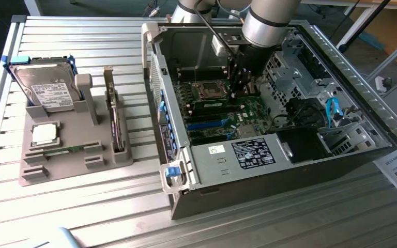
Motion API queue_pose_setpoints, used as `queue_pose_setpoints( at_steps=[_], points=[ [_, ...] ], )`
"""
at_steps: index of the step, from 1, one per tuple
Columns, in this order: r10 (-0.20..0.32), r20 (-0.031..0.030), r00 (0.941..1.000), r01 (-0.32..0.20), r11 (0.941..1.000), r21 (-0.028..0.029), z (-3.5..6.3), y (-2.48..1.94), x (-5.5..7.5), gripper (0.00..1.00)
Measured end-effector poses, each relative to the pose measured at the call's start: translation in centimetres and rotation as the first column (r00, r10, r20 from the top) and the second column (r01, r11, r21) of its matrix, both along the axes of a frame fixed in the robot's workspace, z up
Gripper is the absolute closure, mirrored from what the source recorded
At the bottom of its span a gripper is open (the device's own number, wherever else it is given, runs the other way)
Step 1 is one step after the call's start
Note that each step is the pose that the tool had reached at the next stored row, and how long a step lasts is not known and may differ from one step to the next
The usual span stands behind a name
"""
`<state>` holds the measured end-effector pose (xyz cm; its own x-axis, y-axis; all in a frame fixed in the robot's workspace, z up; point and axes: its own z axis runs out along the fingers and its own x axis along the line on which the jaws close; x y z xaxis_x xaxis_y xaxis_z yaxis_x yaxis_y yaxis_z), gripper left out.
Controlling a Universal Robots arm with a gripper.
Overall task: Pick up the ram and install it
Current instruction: 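Insert the ram into the slot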
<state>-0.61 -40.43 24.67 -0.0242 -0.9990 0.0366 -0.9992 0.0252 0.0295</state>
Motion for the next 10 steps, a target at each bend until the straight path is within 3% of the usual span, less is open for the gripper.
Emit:
queue_pose_setpoints(
  at_steps=[10],
  points=[
    [0.027,-0.0001,0.9996,-0.027,0.9996,-0.0002,-0.01,-0.03,-0.02,0.88]
  ],
)
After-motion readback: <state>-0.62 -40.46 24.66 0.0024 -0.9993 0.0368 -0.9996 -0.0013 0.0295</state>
